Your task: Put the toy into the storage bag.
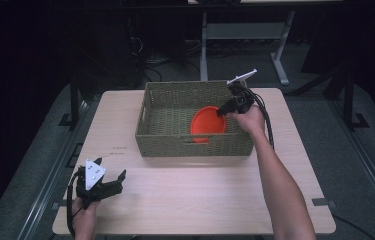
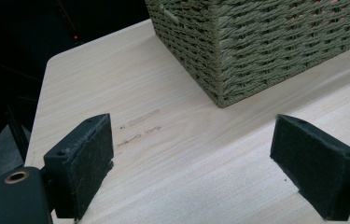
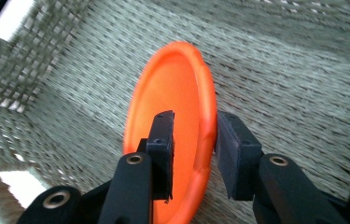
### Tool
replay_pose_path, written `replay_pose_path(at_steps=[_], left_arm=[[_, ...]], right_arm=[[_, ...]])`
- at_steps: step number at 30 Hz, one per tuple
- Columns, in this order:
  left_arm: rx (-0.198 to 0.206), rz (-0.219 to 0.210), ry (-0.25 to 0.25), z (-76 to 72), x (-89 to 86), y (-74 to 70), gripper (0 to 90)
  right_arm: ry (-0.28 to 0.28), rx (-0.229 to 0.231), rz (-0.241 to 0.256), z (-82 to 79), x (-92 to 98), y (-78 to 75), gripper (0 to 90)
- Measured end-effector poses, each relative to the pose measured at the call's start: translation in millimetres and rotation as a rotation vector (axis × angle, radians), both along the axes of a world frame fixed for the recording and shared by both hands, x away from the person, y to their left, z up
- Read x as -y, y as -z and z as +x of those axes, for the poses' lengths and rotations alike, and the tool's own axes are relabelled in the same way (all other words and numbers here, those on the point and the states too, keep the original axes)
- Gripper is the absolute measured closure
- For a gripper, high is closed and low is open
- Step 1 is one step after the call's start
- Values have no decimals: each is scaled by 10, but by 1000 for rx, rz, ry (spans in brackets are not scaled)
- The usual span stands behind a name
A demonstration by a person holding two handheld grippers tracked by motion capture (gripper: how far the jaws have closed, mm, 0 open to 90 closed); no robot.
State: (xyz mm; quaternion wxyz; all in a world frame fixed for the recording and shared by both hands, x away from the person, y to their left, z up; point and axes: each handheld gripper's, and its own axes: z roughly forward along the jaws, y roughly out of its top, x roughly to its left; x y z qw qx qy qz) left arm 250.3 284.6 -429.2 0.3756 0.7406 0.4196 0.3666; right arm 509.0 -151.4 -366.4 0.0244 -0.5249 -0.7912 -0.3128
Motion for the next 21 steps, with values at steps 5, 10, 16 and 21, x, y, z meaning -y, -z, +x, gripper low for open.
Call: replay_pose_path(at_steps=[5, 10, 16, 21], left_arm=[[-1, 0, -2, 5, 4, 0, 127], [1, -4, -3, 7, 6, 4, 127], [2, -2, -4, 2, 7, -4, 127], [-1, 2, -4, 0, 5, -4, 127]], right_arm=[[5, -4, 10, 1, 27, -2, 650], [8, 0, 56, -1, 71, -20, 641], [-7, -10, 70, -36, 59, -48, 609], [-30, 1, 81, -65, 49, -89, 576]])
